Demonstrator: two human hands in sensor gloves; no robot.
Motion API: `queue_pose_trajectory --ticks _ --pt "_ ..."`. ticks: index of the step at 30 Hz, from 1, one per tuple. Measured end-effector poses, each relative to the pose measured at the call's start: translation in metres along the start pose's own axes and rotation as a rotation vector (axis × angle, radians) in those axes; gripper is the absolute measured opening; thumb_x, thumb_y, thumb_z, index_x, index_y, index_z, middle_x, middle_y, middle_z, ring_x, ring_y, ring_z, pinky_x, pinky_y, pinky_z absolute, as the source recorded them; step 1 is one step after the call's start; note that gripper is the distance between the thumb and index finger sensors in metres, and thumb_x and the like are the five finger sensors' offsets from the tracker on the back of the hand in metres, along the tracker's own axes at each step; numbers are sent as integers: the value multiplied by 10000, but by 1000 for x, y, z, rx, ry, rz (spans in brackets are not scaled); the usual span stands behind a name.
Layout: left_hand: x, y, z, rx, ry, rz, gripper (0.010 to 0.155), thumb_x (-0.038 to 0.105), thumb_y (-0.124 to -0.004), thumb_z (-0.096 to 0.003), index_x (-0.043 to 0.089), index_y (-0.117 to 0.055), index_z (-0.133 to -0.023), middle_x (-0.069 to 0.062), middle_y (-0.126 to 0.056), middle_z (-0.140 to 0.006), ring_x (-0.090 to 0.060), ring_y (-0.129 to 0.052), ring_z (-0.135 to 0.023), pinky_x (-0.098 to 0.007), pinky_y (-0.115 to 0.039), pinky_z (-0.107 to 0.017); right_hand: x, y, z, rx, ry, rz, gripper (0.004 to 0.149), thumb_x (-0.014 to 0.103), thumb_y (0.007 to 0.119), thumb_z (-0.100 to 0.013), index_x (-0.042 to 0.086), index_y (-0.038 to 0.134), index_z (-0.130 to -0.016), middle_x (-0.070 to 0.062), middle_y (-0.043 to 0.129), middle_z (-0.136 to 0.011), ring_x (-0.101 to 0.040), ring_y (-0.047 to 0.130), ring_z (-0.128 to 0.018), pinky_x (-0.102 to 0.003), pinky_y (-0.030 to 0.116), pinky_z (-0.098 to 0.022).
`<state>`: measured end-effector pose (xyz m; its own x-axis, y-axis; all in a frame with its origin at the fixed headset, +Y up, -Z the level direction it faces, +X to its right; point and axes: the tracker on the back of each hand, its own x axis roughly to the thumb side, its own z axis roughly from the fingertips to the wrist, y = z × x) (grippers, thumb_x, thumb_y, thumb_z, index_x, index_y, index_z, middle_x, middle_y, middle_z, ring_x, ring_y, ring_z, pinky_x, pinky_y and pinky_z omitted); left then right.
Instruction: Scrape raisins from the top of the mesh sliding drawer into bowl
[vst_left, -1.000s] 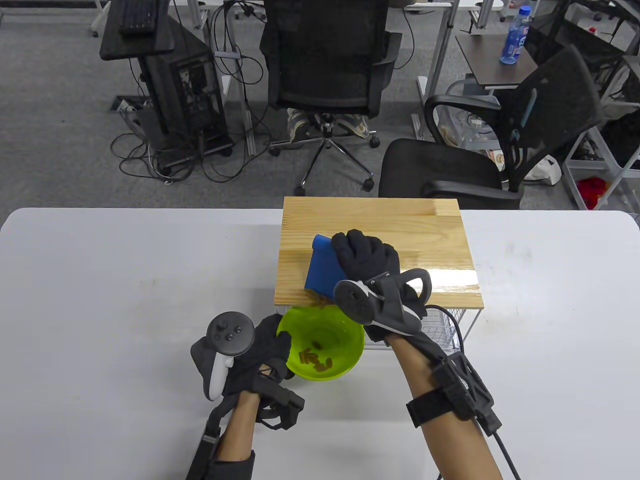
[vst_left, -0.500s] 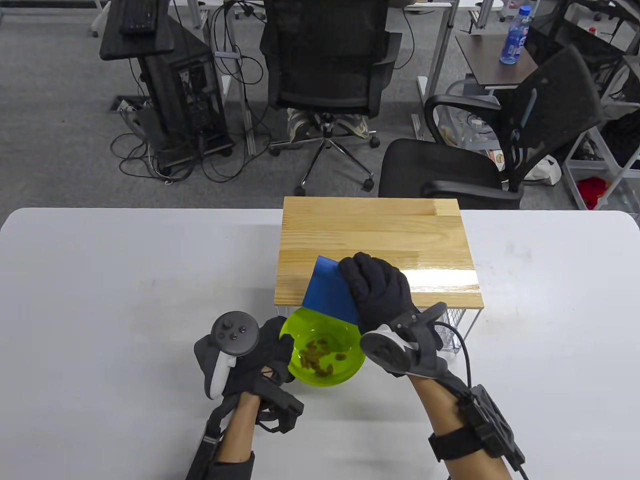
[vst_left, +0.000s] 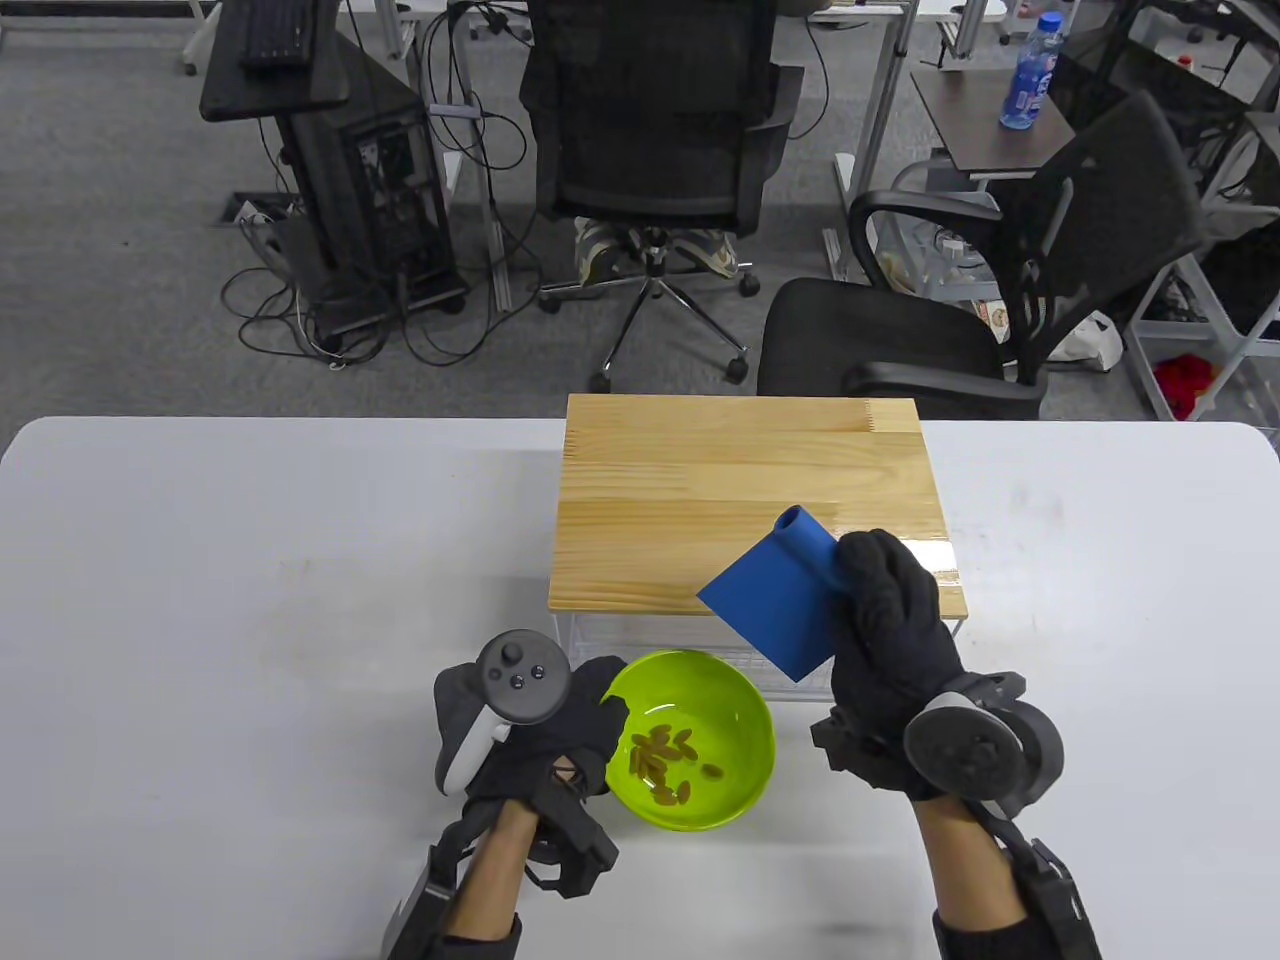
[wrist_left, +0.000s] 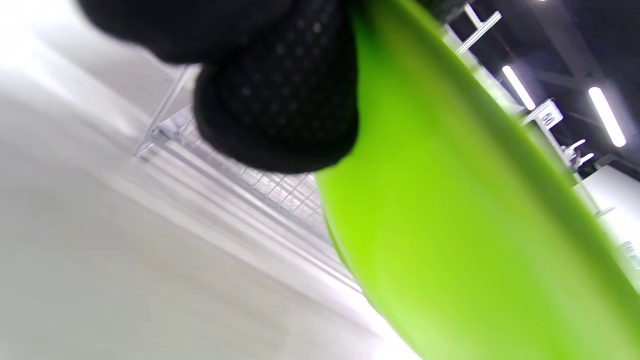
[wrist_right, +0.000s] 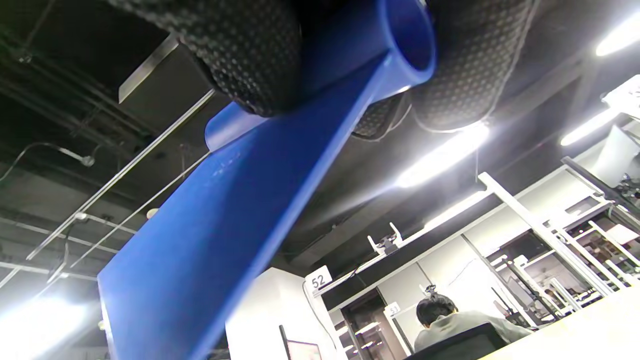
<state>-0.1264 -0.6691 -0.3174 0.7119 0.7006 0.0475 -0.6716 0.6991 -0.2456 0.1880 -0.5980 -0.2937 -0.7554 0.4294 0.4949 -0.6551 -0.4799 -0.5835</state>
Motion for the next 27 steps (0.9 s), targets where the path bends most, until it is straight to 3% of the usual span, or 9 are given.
queue_pose_trajectory --ticks 6,12,19,23,27 --pt "2 28 9 41 -16 61 511 261 -781 -553 114 -707 -1037 -166 -916 -902 -191 -1089 -219 -229 -946 -135 -9 -5 -3 -5 59 -46 578 160 783 -533 110 550 -1059 -190 580 -1058 -456 792 -872 -633 717 -582" --pt "-13 82 28 230 -16 212 503 264 -782 -552 124 -715 -1030 -155 -925 -892 -187 -1088 -218 -228 -945 -134 -11 -3 -3 10 71 -45 577 160 783 -534 109 551 -1060 -193 584 -1056 -458 792 -871 -633 717 -581" --pt "-61 131 27 494 138 355 504 270 -777 -553 129 -711 -1032 -152 -926 -892 -180 -1091 -221 -224 -948 -139 -13 8 -1 41 78 -22 574 160 784 -535 105 553 -1058 -199 584 -1053 -462 793 -866 -632 720 -576" --pt "-101 129 11 586 300 399 507 269 -770 -554 134 -696 -1037 -147 -914 -903 -182 -1093 -237 -229 -950 -151 -12 13 0 52 85 -16 573 159 781 -537 103 552 -1059 -201 580 -1055 -465 793 -866 -633 719 -575" --pt "-141 106 -5 564 411 296 506 264 -779 -546 129 -709 -1029 -155 -922 -894 -197 -1097 -229 -239 -952 -149 -10 12 0 52 63 9 572 163 779 -539 108 550 -1061 -194 579 -1057 -460 793 -869 -631 719 -579"
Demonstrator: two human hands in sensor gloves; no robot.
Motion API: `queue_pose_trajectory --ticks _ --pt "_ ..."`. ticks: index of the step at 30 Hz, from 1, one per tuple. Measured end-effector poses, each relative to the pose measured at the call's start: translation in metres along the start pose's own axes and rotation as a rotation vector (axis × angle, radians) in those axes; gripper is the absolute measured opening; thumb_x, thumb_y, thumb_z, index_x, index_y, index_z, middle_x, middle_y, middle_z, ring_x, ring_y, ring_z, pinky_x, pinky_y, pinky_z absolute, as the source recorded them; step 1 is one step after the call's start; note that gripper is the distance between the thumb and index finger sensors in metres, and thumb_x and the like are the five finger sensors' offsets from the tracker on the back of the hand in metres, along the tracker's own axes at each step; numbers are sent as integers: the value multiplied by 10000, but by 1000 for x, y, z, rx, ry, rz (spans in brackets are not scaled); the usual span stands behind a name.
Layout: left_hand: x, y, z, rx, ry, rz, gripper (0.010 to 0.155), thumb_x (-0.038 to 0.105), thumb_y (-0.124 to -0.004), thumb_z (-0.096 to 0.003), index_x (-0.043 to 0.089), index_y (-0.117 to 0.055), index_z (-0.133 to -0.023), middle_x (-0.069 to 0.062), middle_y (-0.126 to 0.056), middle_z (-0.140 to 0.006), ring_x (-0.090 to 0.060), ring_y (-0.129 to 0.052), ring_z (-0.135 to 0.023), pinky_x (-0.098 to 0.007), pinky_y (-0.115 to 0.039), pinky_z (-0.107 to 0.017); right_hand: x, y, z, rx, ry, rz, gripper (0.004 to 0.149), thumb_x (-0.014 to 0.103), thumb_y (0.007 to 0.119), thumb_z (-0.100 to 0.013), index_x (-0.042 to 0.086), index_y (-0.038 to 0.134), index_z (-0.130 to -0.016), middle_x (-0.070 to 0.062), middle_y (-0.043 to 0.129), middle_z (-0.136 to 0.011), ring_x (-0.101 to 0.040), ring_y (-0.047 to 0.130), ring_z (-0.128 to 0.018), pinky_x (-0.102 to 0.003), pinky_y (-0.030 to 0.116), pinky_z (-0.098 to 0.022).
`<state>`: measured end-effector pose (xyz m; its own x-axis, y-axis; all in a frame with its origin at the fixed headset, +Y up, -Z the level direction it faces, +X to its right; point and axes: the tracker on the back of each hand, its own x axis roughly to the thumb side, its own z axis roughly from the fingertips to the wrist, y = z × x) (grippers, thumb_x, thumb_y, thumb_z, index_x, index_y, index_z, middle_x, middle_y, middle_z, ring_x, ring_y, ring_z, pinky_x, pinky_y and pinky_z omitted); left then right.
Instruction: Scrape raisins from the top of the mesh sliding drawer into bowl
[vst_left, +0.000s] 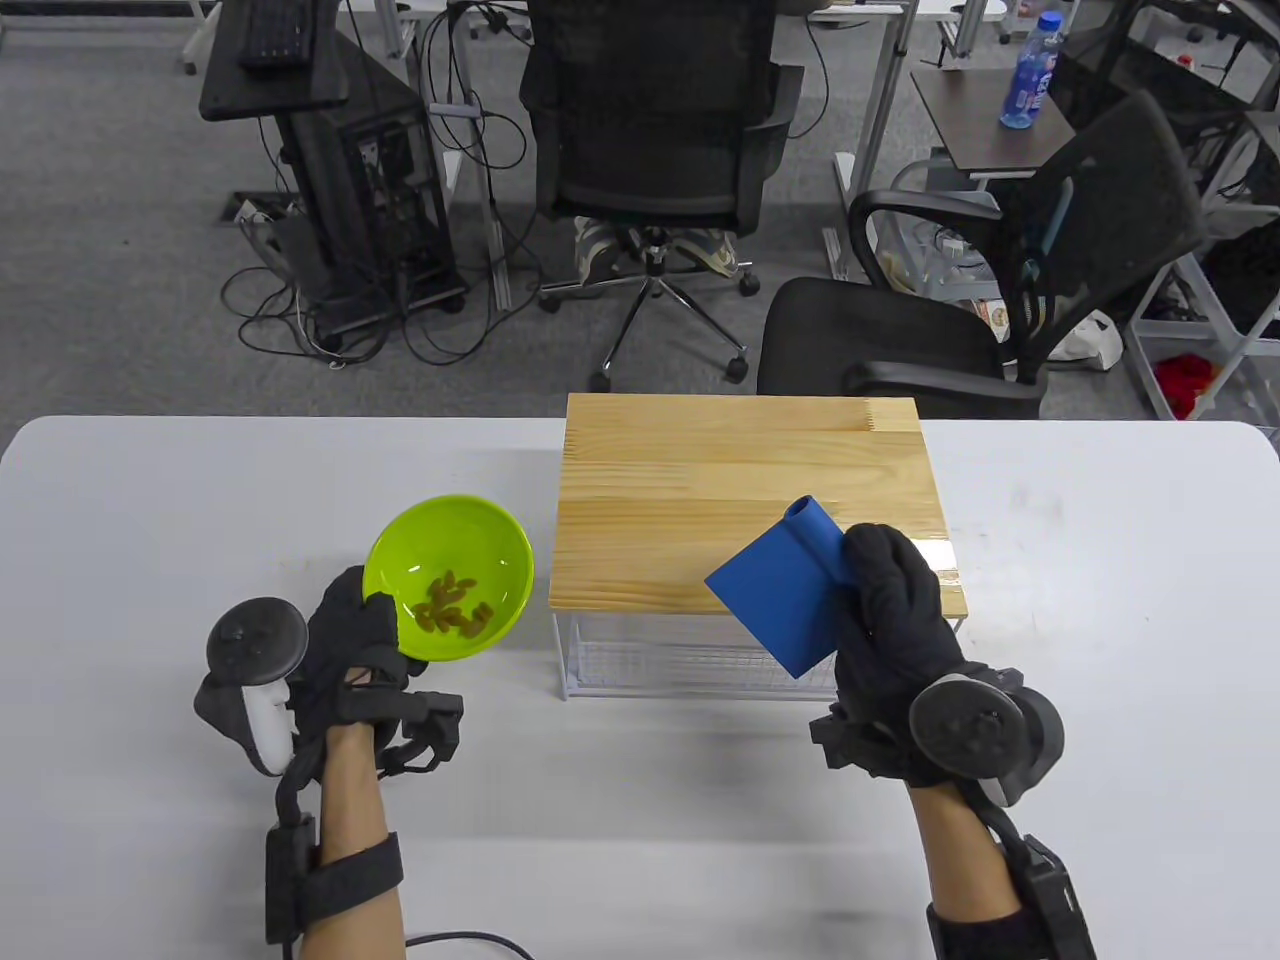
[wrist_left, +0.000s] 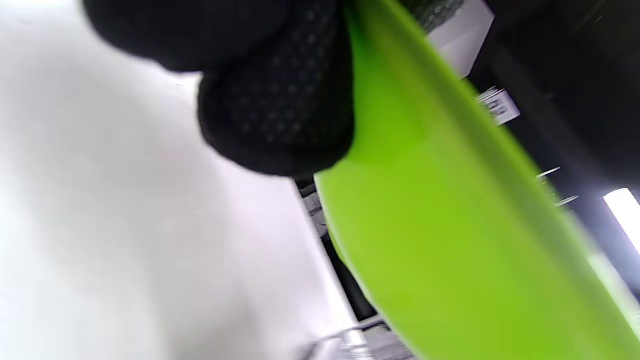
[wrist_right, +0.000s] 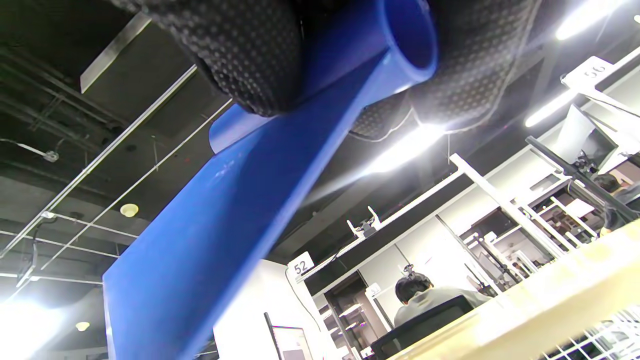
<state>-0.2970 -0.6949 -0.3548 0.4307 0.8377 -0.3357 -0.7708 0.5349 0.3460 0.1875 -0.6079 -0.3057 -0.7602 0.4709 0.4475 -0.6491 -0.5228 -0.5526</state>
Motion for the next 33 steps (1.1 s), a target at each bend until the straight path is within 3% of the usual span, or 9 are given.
queue_pose_trajectory --ticks 6,24,30,33 --pt "-31 -19 -18 -36 126 -155 510 266 -775 -548 134 -700 -1035 -155 -915 -906 -202 -1100 -247 -243 -956 -159 0 6 2 31 -18 24 571 163 779 -539 108 552 -1059 -195 581 -1057 -461 795 -867 -631 720 -578" --pt "-53 -31 -18 -65 178 -281 511 274 -772 -547 147 -711 -1039 -160 -930 -905 -205 -1106 -268 -254 -959 -173 0 7 3 51 -43 51 569 165 781 -538 111 556 -1057 -191 585 -1056 -459 797 -867 -630 722 -577" --pt "-58 -29 -18 -96 219 -268 521 303 -738 -557 128 -701 -1046 -170 -920 -910 -216 -1114 -371 -282 -960 -249 3 8 3 60 -53 47 569 167 782 -537 111 557 -1057 -192 588 -1055 -457 802 -864 -627 726 -575" --pt "-54 -25 -13 -104 267 -270 607 411 -719 -562 113 -641 -1085 -202 -850 -978 -273 -1101 -485 -345 -941 -331 5 4 2 48 -51 30 569 168 782 -538 113 556 -1058 -190 587 -1056 -456 799 -867 -627 725 -577"
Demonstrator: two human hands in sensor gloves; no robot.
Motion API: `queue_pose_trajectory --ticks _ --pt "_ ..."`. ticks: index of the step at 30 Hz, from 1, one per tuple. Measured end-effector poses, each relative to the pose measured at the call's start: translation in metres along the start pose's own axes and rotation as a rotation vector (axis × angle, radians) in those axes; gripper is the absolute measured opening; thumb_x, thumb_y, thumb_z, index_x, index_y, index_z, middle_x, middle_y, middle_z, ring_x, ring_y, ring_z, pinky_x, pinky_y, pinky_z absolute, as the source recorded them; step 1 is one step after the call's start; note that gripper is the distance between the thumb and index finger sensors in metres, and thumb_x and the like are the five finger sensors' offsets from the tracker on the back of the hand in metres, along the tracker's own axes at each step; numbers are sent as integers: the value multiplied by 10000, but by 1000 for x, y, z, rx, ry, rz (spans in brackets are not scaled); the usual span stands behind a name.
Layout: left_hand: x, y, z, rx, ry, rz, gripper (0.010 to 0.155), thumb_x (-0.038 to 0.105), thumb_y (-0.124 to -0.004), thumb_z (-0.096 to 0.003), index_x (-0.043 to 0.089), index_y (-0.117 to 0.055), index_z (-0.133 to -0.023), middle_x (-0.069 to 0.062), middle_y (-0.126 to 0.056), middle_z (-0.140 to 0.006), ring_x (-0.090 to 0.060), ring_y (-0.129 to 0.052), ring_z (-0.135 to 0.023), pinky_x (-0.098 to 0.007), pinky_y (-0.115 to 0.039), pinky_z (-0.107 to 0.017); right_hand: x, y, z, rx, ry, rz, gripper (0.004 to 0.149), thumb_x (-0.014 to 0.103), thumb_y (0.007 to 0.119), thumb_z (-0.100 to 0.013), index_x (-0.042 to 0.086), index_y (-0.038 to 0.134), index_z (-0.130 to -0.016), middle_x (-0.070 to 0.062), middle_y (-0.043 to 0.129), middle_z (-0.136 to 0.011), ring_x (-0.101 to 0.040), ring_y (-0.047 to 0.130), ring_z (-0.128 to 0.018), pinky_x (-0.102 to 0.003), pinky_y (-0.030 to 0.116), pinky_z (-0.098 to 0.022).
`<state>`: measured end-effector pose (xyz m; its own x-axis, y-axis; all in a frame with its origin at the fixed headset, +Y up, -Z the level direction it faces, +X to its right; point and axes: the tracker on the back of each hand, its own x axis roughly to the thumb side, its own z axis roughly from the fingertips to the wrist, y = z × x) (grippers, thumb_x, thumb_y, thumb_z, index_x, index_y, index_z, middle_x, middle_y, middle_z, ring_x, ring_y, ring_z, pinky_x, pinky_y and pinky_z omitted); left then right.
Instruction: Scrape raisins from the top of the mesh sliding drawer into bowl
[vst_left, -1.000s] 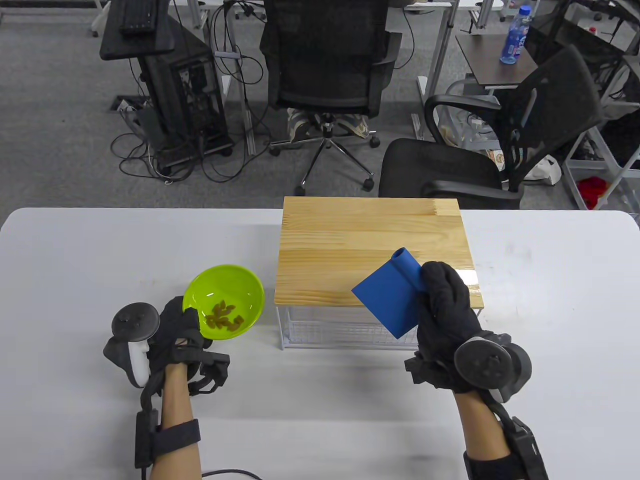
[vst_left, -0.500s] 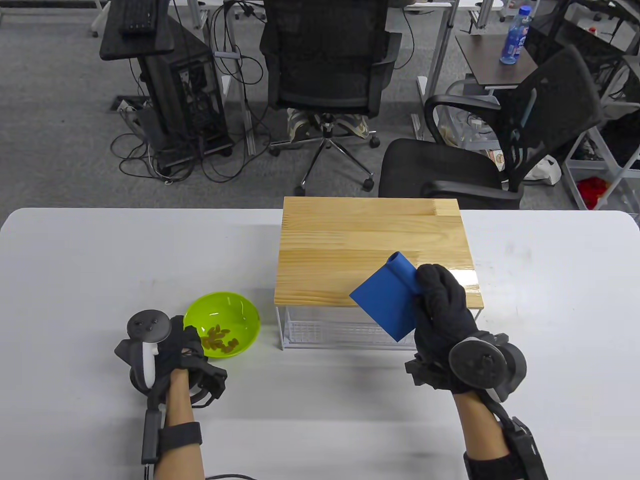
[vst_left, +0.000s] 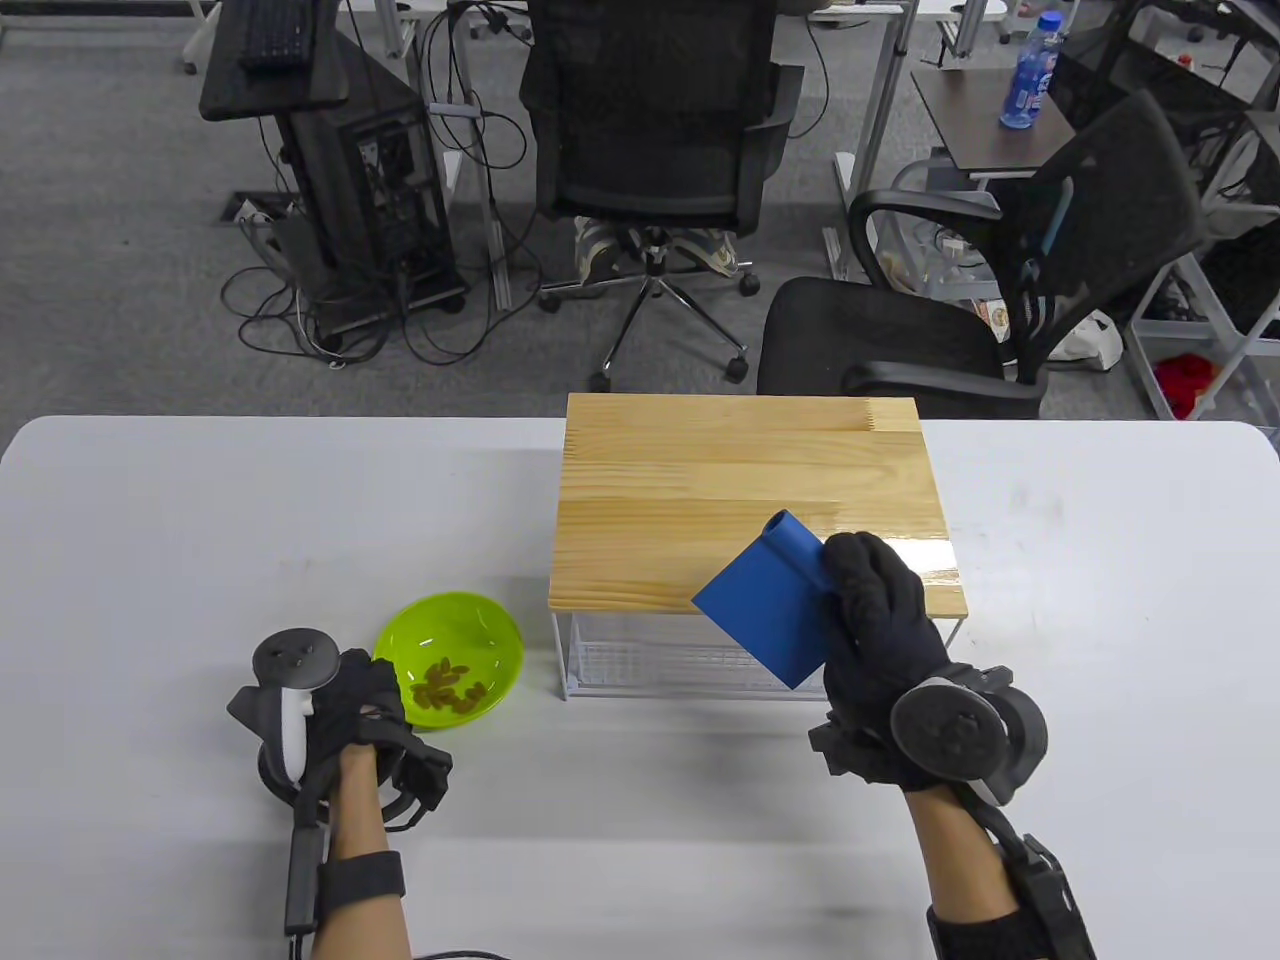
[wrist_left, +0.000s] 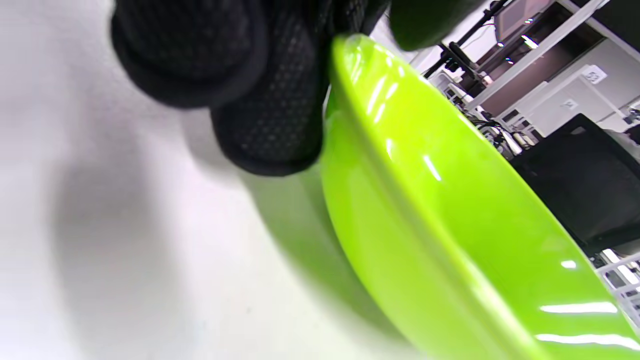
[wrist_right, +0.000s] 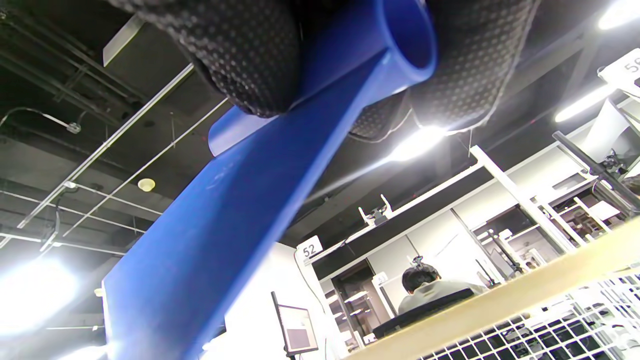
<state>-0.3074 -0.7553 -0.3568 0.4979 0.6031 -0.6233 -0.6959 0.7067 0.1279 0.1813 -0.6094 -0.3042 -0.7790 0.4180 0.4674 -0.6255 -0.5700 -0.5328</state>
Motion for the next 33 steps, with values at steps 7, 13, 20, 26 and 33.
queue_pose_trajectory --ticks 7,13,20,26,33 --pt "62 26 84 196 -354 -93 802 684 -593 -535 191 -510 -1162 -196 -646 -1148 -466 -852 -905 -581 -764 -620 -7 -32 -5 -99 26 -56 569 168 782 -540 115 556 -1059 -188 582 -1059 -454 795 -872 -626 721 -583" --pt "137 -21 206 167 -839 -402 788 722 -561 -525 281 -515 -1176 -122 -632 -1200 -440 -726 -1065 -622 -637 -749 -20 -76 -6 -259 15 98 565 169 785 -541 123 561 -1058 -180 583 -1062 -451 790 -878 -624 721 -586" --pt "128 -153 246 65 -1194 -812 778 723 -543 -485 375 -435 -1172 -33 -481 -1275 -384 -501 -1206 -646 -479 -825 -69 -104 -2 -330 216 232 564 165 783 -540 114 562 -1056 -191 581 -1057 -459 791 -866 -618 722 -580" --pt "126 -178 256 17 -1264 -853 771 719 -534 -481 387 -421 -1168 -11 -460 -1281 -360 -470 -1222 -644 -469 -834 -153 -96 9 -250 559 361 561 155 787 -534 95 570 -1048 -210 586 -1044 -474 792 -845 -619 726 -561" --pt "124 -182 253 -15 -1263 -861 770 721 -534 -481 387 -434 -1167 -15 -483 -1276 -367 -489 -1217 -648 -473 -831 -222 -55 36 15 772 502 558 152 790 -530 82 580 -1042 -222 592 -1034 -482 801 -826 -615 736 -546"
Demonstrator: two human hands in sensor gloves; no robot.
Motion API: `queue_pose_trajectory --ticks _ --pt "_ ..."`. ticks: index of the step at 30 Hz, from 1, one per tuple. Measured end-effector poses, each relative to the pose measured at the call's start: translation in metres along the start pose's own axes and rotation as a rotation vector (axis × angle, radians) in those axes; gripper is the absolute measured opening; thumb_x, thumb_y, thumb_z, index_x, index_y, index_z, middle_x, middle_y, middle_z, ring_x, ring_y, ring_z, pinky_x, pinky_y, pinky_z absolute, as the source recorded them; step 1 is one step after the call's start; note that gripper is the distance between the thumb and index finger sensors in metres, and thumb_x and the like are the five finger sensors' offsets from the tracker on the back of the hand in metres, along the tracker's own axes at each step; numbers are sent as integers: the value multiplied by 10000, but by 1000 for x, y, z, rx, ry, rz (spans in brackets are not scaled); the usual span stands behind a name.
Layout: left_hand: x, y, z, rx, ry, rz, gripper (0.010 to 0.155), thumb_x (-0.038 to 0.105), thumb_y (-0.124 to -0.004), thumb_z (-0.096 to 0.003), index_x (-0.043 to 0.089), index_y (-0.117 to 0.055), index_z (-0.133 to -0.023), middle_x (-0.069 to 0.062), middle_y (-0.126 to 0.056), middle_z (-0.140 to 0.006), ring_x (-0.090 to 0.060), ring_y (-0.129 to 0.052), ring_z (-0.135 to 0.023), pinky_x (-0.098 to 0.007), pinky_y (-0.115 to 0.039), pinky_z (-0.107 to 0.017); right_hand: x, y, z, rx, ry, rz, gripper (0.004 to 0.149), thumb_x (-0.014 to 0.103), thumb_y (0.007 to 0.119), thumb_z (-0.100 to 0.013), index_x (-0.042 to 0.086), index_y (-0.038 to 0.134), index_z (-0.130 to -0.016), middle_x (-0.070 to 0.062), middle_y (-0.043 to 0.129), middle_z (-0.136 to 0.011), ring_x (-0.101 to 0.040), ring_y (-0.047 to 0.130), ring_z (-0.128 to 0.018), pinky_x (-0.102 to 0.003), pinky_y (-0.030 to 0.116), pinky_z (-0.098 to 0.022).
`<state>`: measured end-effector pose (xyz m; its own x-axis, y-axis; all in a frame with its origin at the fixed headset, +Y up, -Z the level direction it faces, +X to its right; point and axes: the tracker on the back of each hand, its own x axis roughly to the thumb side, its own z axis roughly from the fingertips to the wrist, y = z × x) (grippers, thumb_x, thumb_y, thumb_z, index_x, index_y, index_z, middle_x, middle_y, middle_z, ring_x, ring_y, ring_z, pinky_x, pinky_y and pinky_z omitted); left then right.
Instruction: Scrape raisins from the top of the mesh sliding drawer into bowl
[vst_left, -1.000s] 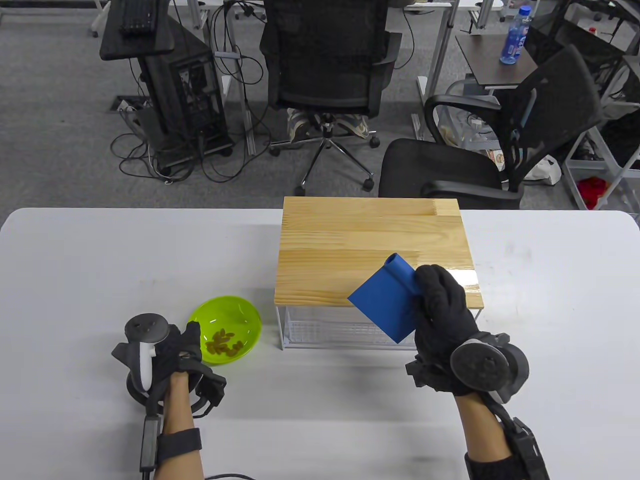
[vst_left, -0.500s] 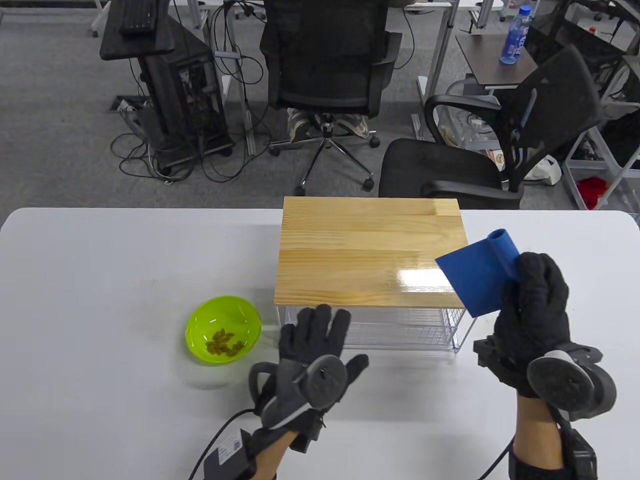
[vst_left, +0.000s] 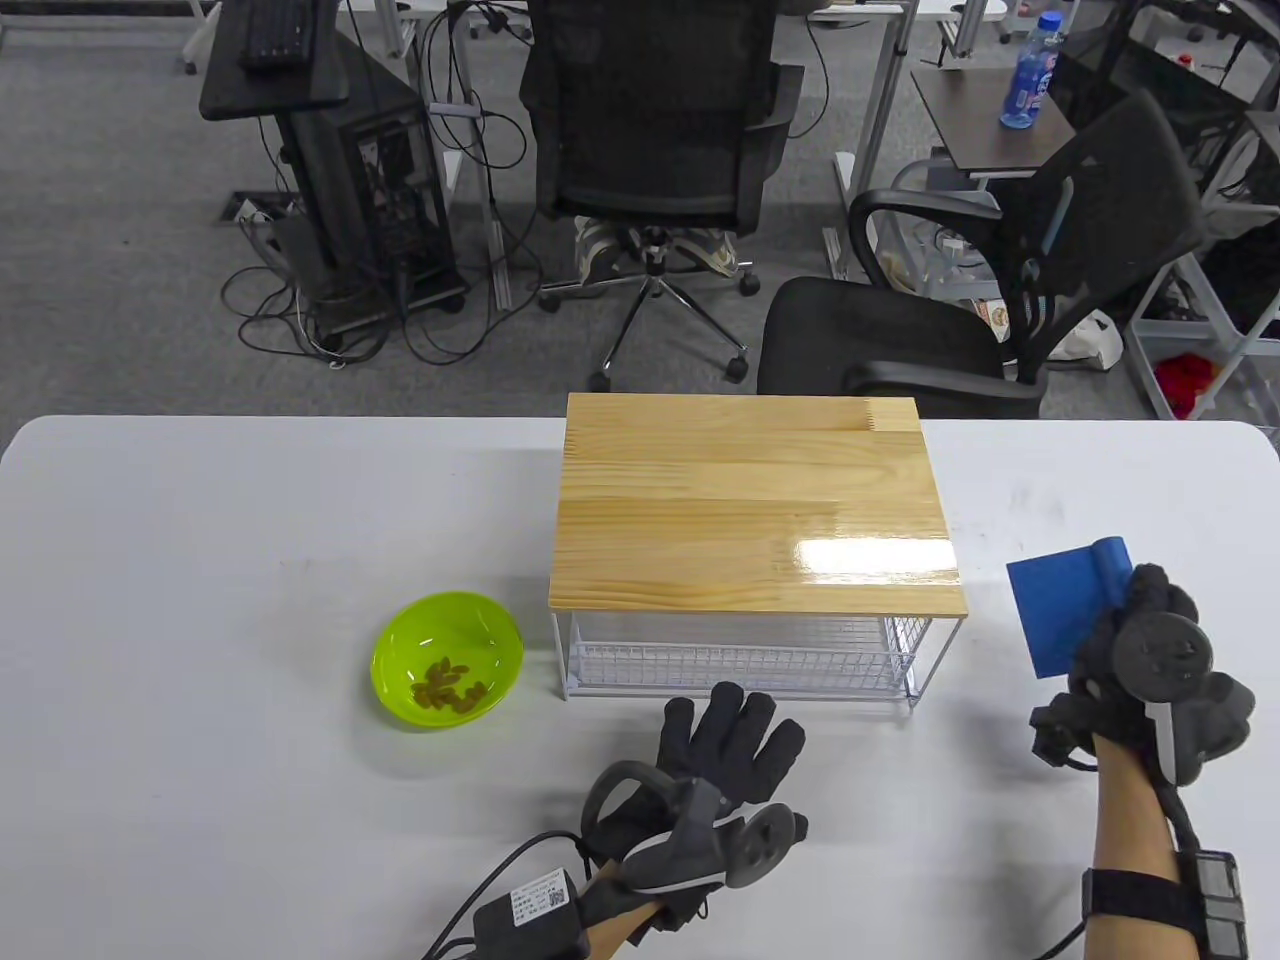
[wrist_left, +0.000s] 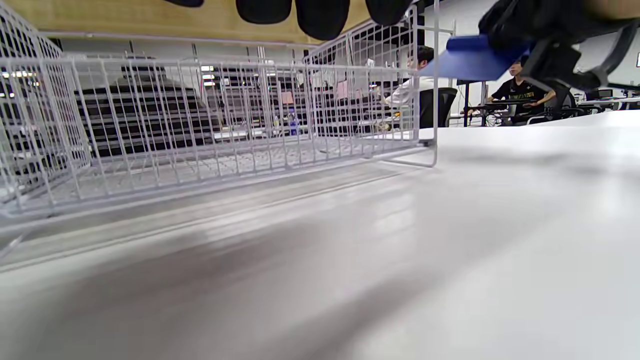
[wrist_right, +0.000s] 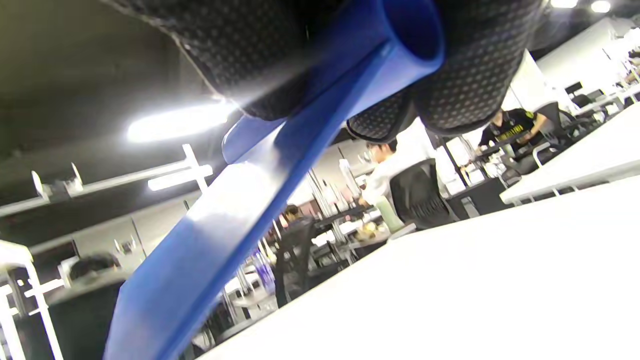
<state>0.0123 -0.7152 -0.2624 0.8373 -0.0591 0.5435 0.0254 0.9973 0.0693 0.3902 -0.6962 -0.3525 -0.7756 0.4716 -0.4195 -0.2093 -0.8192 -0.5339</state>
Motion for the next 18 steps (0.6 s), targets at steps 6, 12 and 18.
queue_pose_trajectory --ticks 6,12,18 --pt "-9 -4 -2 -50 8 22 763 710 -543 -485 369 -460 -1163 -26 -514 -1266 -375 -510 -1208 -652 -481 -823 -14 29 0 166 60 119 552 153 785 -535 78 582 -1044 -229 595 -1034 -485 808 -822 -612 742 -544" --pt "-16 -1 0 -51 14 79 755 701 -548 -490 357 -479 -1158 -33 -536 -1255 -381 -526 -1198 -653 -490 -815 -19 49 1 338 94 247 541 158 770 -546 83 584 -1049 -231 604 -1036 -481 822 -824 -609 742 -553" --pt "-24 -2 0 -58 29 100 754 699 -551 -491 349 -491 -1157 -40 -550 -1251 -391 -539 -1191 -656 -502 -808 -21 63 6 403 67 385 538 179 768 -554 89 584 -1051 -215 644 -1028 -464 848 -834 -621 714 -581"
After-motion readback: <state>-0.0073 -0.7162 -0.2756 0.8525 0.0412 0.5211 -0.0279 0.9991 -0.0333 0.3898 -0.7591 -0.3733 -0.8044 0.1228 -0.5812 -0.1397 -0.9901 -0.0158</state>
